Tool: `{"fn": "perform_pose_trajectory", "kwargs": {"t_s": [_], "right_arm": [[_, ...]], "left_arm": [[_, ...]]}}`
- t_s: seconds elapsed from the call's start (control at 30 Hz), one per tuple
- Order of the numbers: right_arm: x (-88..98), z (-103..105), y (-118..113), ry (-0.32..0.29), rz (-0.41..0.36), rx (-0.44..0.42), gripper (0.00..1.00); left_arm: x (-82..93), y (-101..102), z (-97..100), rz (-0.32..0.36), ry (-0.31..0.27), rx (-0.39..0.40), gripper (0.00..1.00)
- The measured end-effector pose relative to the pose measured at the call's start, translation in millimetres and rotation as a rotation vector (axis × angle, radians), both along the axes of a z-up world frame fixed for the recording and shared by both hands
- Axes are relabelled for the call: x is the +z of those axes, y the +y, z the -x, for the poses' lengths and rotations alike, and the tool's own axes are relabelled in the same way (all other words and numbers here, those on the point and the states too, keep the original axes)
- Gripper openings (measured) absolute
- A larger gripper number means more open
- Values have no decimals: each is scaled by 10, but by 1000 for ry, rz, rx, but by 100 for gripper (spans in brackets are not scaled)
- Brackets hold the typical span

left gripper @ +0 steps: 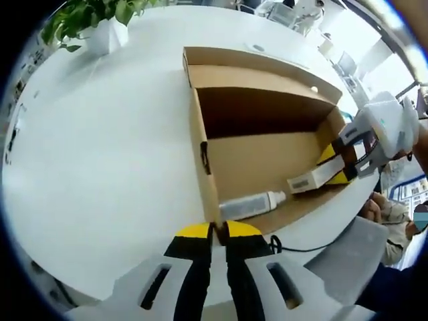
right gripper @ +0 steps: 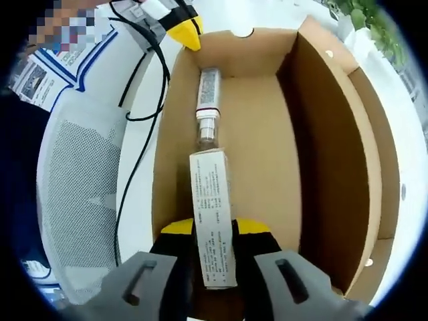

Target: Operate the shoe box by opening the lid, removing the specified soft item, and placing it in the target area until the item is outside and the box remains undamaged.

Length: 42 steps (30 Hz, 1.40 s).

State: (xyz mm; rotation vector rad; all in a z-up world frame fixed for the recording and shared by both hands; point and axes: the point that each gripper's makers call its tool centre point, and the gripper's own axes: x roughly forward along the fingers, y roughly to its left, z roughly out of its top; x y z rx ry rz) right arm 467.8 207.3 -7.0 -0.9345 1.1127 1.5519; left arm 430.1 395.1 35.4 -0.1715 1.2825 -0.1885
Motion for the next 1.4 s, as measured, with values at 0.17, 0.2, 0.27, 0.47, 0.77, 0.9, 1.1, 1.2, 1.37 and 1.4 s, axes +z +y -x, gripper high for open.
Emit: {"fn": "perform_pose_trajectory", "kwargs": {"t_s": [0.17, 0.2, 0.27, 0.47, 0.77, 0.9, 1.1, 1.2, 1.37, 1.4], "right_arm": [[16, -67, -30, -21, 3, -5, 17], [30, -79, -35, -19, 1, -9, 17], [82, -99, -28, -20, -11, -22, 17], [257, -153, 7, -37, -43, -24, 17], [628, -264, -12, -67, -82, -29, 17], [733, -283, -40, -76, -92, -29, 17], [885, -283, -76, -86, -98, -13, 17], [987, -311, -100, -93, -103, -13, 17], [1099, -360, -192, -84, -105, -22, 17], [1108, -375, -222, -86, -102, -23, 17]], "left_arm": [[-24, 25, -22, 2, 1, 8, 3], [-31, 29, -28, 1, 2, 9, 3], [-35, 34, -34, 2, 1, 11, 3], [-41, 42, -48, 11, -1, 21, 4], [-50, 47, -53, 14, 0, 29, 4], [-53, 45, -51, 13, 5, 28, 4], [-52, 38, -42, 8, 8, 26, 4], [-54, 41, -43, 8, 9, 27, 4], [-59, 47, -48, 7, 8, 30, 3], [-59, 46, -47, 6, 7, 30, 3]]}}
